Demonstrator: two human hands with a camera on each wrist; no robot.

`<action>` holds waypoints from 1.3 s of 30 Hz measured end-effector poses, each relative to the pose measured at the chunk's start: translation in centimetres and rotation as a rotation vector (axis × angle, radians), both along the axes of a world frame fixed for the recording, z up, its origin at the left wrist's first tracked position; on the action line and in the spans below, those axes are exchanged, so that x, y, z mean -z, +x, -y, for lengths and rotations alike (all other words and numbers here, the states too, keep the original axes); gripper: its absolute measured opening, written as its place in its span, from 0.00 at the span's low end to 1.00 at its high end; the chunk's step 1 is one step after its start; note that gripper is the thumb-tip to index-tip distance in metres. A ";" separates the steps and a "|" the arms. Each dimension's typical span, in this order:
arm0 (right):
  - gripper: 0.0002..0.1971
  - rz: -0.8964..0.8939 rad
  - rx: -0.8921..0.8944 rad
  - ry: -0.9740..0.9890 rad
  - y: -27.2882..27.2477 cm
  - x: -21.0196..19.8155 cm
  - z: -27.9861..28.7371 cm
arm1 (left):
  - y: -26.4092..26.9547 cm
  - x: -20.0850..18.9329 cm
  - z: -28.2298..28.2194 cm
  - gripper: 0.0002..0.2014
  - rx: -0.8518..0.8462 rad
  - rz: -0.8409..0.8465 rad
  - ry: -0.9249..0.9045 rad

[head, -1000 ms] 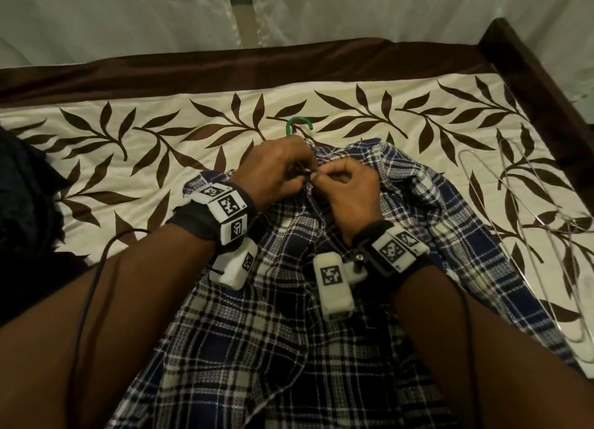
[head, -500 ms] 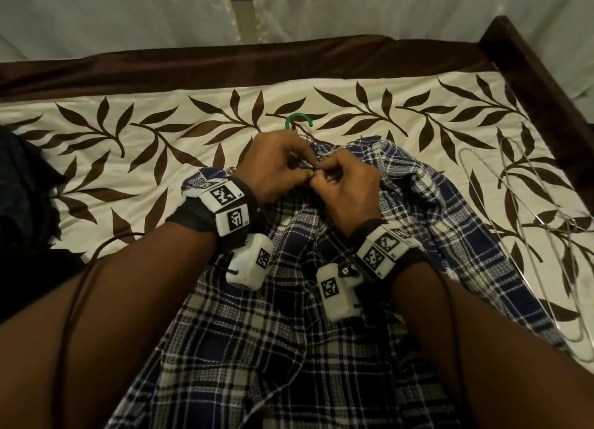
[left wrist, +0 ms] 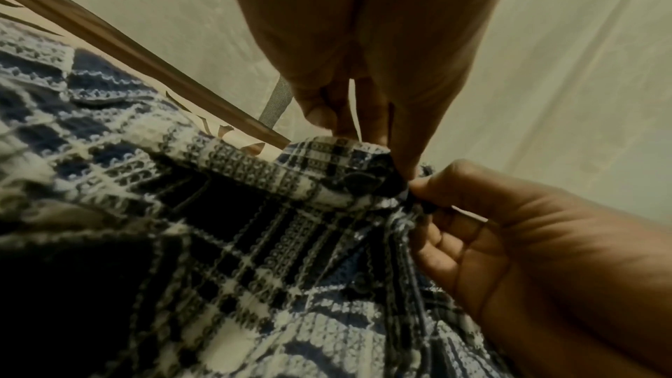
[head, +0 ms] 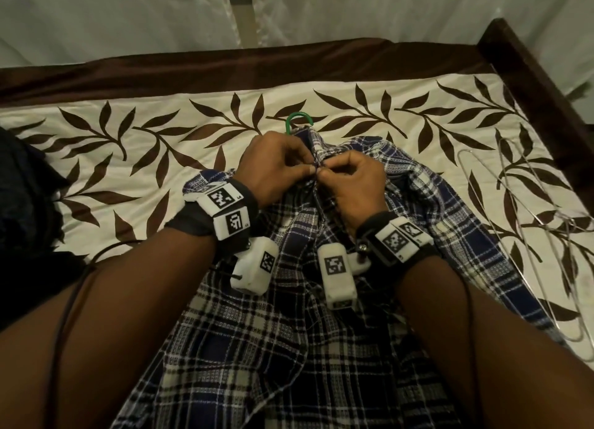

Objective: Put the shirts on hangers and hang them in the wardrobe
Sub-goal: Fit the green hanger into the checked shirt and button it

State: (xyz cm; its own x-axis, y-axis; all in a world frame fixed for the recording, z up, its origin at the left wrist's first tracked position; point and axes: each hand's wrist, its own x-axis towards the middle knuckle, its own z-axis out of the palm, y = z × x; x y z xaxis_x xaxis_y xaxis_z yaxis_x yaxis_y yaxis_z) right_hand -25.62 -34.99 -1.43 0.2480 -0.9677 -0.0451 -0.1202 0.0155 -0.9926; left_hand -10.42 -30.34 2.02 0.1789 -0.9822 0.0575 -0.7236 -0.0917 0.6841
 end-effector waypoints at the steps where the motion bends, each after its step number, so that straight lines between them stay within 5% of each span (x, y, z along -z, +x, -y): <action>1: 0.07 -0.035 0.000 -0.054 0.0 0.1 0.1 | -0.2 -0.2 0.1 0.02 -0.021 -0.027 0.010; 5: 0.09 -0.250 -0.049 -0.354 0.0 0.4 0.0 | -0.7 -0.8 0.7 0.17 -0.118 -0.110 0.119; 8: 0.07 -0.300 -0.061 -0.512 0.1 0.7 -0.5 | -0.6 -1.0 1.1 0.16 -0.150 -0.189 0.200; 18: 0.13 -0.158 -0.040 -0.298 0.0 1.5 -0.9 | -0.9 -1.8 1.2 0.03 -0.252 -0.330 0.310; 23: 0.08 -0.065 -0.102 -0.160 -0.6 0.9 -1.3 | -0.8 -1.3 1.1 0.06 -0.311 -0.381 0.264; 28: 0.09 0.070 -0.095 0.074 -1.0 0.2 0.0 | -0.7 -0.7 0.7 0.20 -0.266 -0.515 0.204; 34: 0.06 0.283 -0.203 0.460 -1.1 0.0 1.2 | -0.2 -0.6 0.4 0.21 -0.145 -0.593 0.152; 39: 0.06 0.040 -0.174 0.160 -0.9 -0.2 1.0 | -0.1 0.8 0.6 0.18 -0.115 -0.627 0.111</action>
